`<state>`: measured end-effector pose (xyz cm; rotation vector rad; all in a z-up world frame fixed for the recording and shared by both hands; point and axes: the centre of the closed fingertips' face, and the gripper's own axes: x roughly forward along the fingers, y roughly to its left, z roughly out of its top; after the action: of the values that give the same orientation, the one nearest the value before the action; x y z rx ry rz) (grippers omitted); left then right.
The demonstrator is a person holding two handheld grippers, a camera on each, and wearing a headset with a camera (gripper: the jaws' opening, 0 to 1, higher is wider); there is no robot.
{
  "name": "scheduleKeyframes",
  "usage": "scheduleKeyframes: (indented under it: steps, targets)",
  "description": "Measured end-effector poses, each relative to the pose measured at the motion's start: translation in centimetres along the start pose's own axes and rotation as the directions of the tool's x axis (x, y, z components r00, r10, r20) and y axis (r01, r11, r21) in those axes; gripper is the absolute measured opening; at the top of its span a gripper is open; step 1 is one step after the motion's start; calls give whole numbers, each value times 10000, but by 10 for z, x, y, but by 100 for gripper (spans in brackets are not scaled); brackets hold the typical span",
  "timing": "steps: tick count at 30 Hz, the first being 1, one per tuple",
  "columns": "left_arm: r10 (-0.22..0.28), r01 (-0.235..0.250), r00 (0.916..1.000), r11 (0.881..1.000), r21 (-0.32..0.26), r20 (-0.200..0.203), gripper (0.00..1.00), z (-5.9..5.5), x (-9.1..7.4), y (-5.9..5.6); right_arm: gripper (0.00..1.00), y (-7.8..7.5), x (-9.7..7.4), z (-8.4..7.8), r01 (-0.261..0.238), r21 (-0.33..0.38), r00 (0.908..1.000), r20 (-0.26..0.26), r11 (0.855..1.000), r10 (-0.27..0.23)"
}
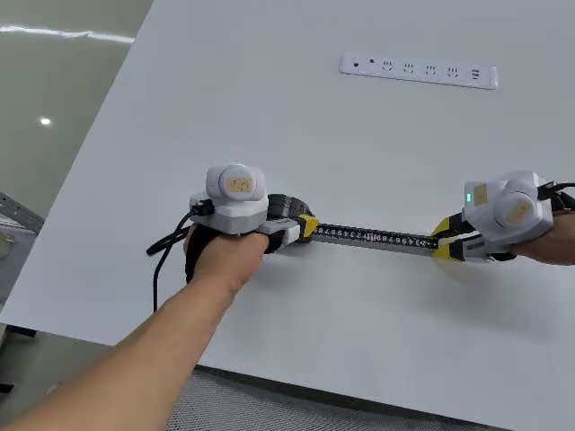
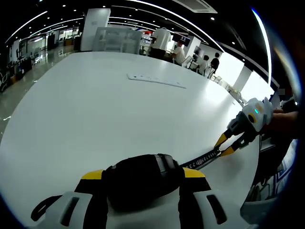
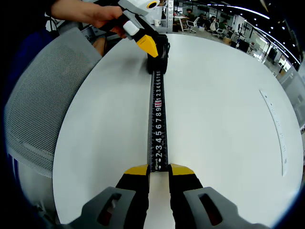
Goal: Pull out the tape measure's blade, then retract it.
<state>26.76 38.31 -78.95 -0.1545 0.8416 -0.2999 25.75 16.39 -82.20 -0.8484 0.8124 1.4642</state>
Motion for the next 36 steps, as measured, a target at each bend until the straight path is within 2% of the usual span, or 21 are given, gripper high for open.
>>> scheduleKeyframes:
  steps: [29,36]
  targets:
    - [-63,62,10000,10000,-29,-38,55,0,-1,-1,11,3,4,9,-103,4,9999,134,9999,103]
    - [59,-60,10000,9997,219,42,57,-1,1,-2,11,3,4,9,-102,5,9999,122,9999,102]
